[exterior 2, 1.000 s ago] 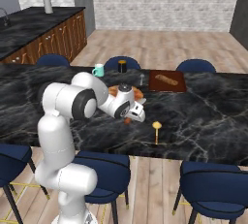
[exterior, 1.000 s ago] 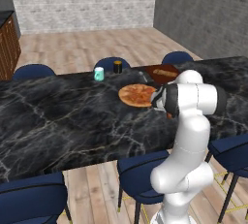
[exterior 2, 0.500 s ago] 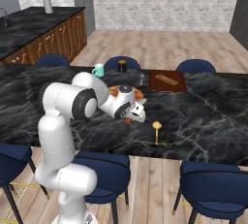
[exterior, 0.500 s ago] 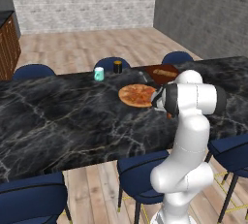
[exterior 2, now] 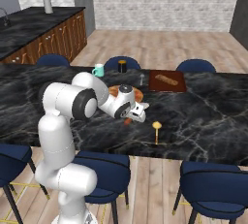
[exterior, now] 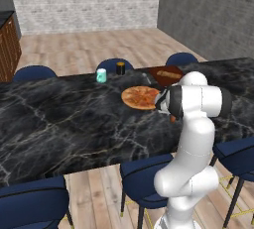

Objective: Take the pizza cutter from the drawer on the right and place it on the dining counter for cutting.

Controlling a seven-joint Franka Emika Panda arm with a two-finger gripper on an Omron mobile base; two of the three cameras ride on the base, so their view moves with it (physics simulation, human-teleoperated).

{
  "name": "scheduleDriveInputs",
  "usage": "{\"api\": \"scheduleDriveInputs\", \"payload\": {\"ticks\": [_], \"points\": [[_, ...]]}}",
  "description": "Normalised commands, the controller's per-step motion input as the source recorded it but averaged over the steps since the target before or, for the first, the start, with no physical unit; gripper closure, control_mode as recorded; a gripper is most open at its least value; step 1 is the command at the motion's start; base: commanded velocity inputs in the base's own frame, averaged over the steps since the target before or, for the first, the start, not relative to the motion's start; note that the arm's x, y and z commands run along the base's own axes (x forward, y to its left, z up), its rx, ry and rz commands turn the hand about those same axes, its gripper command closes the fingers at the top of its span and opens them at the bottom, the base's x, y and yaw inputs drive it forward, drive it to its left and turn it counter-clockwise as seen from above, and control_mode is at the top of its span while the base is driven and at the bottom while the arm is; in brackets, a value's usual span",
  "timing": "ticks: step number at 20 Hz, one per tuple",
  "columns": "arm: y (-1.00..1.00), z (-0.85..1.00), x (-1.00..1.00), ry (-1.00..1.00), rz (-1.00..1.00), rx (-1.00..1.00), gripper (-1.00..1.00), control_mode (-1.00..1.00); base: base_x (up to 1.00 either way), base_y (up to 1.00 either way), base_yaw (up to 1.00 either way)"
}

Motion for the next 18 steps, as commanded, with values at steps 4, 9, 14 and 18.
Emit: {"api": "scheduleDriveInputs", "payload": {"ticks": [4, 9, 14, 18], "points": [[0.00, 0.00, 0.00, 0.00, 0.00, 0.00, -1.00, -1.00, 0.00, 0.00, 0.00], [0.00, 0.35, -0.01, 0.02, 0.00, 0.00, -1.00, -1.00, 0.00, 0.00, 0.00], [0.09, 0.98, -0.28, 0.08, 0.00, 0.00, -1.00, -1.00, 0.00, 0.00, 0.00], [0.60, 0.72, -0.79, 0.13, 0.00, 0.00, -1.00, -1.00, 0.00, 0.00, 0.00]]}}
